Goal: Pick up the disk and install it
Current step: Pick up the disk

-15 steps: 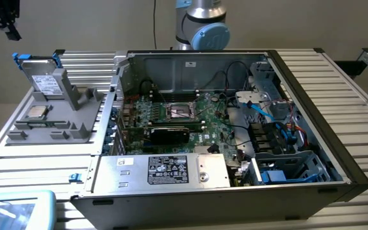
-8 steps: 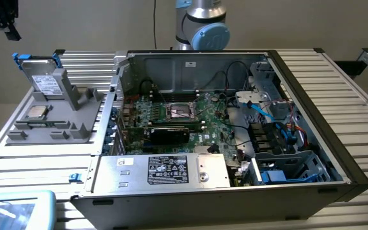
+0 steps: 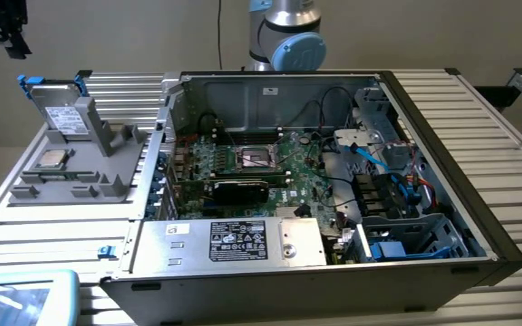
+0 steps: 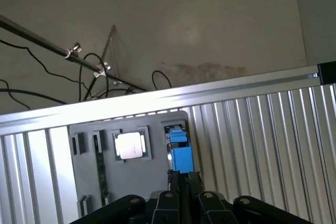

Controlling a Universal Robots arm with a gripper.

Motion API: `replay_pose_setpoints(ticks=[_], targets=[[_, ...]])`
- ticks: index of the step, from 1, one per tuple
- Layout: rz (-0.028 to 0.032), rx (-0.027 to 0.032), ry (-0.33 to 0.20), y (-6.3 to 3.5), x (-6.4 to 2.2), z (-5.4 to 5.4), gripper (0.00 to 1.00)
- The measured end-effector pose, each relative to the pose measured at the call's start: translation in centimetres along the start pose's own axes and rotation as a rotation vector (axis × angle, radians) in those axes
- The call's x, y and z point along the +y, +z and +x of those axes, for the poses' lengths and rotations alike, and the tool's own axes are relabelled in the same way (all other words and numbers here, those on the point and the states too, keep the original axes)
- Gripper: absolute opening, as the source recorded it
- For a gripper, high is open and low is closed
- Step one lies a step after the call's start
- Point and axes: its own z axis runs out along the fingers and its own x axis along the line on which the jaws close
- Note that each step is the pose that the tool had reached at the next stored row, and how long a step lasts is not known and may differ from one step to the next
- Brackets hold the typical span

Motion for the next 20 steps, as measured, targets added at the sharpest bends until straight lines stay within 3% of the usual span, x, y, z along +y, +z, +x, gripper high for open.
replay_pose_setpoints(ticks=[1,3,5,6,14,16,17,20], targets=[[0.0,0.0,-0.001,0.01,0.0,0.0,0.25],[0.0,0.0002,-0.006,0.06,0.01,0.0,0.37],[-0.0002,0.0006,-0.02,0.25,0.02,0.0,0.37],[-0.0007,0.0011,-0.029,0.42,0.03,0.0,0.43],[-0.0017,0.0039,-0.105,1.87,0.1,0.0,0.43],[-0.0019,0.0041,-0.112,2.23,0.09,0.0,0.45],[-0.0019,0.0042,-0.114,2.42,0.08,0.0,0.51],[-0.002,0.0043,-0.115,2.96,0.06,0.0,0.51]])
